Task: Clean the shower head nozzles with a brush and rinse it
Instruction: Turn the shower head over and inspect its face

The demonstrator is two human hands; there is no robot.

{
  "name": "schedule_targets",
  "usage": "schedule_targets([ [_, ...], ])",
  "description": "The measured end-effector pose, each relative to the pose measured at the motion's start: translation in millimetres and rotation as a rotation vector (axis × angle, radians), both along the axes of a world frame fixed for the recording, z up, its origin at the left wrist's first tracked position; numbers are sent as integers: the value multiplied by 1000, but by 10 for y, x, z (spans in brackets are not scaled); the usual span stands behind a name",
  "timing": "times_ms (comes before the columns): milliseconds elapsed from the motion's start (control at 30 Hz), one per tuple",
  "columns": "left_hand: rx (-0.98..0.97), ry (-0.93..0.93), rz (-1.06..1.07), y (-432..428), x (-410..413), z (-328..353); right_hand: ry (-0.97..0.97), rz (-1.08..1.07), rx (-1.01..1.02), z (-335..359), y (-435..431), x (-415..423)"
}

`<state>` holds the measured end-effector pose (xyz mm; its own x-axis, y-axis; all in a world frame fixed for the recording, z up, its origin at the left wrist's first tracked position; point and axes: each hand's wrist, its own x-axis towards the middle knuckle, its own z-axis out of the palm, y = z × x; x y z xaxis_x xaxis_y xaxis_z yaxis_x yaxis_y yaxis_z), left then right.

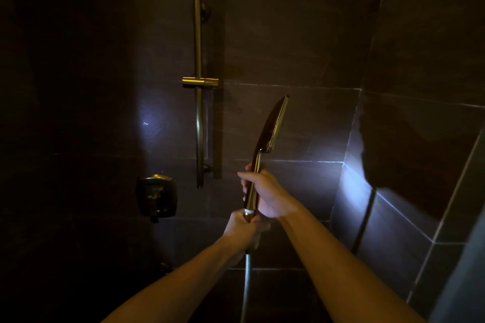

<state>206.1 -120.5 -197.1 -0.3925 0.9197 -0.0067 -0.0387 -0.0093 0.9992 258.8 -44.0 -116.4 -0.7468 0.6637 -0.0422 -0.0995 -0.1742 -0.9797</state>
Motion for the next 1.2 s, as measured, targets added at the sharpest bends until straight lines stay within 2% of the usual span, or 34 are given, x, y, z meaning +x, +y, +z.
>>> schedule_targets([
  [133, -45, 54, 142, 78, -14, -9, -156, -346, 300, -85, 5, 0],
  [200, -48, 80, 156, 96, -30, -6, -124, -431, 396, -121, 10, 9],
  [267, -35, 73, 142, 93, -53, 4, -28, -352, 333, -103, 19, 32],
  [333, -21, 67, 134, 88, -84, 11, 69, -167, 183, -35, 35, 60],
  [433, 0, 49, 88, 68, -72, 9, 113, 27, 41, 32, 47, 72],
  [600, 19, 45, 58, 33, 0, 33, 106, 14, 1, 25, -2, -13],
  [767, 20, 8, -27, -27, 112, 69, -31, -187, 85, -36, -11, -103],
  [900, 23, -44, -7, -29, 117, 58, 27, -46, 78, -23, 16, -74],
  [967, -6, -29, 52, -9, 68, 36, -3, -51, 102, -5, 2, -93],
  [1067, -63, 9, 139, 29, 9, -7, -170, -228, 329, -7, -34, -146],
  [1133, -64, 39, 183, 68, 0, -36, -122, -314, 458, -54, -48, -160],
  [1200, -61, 16, 200, 99, -7, -69, -68, -304, 515, -69, -54, -141],
])
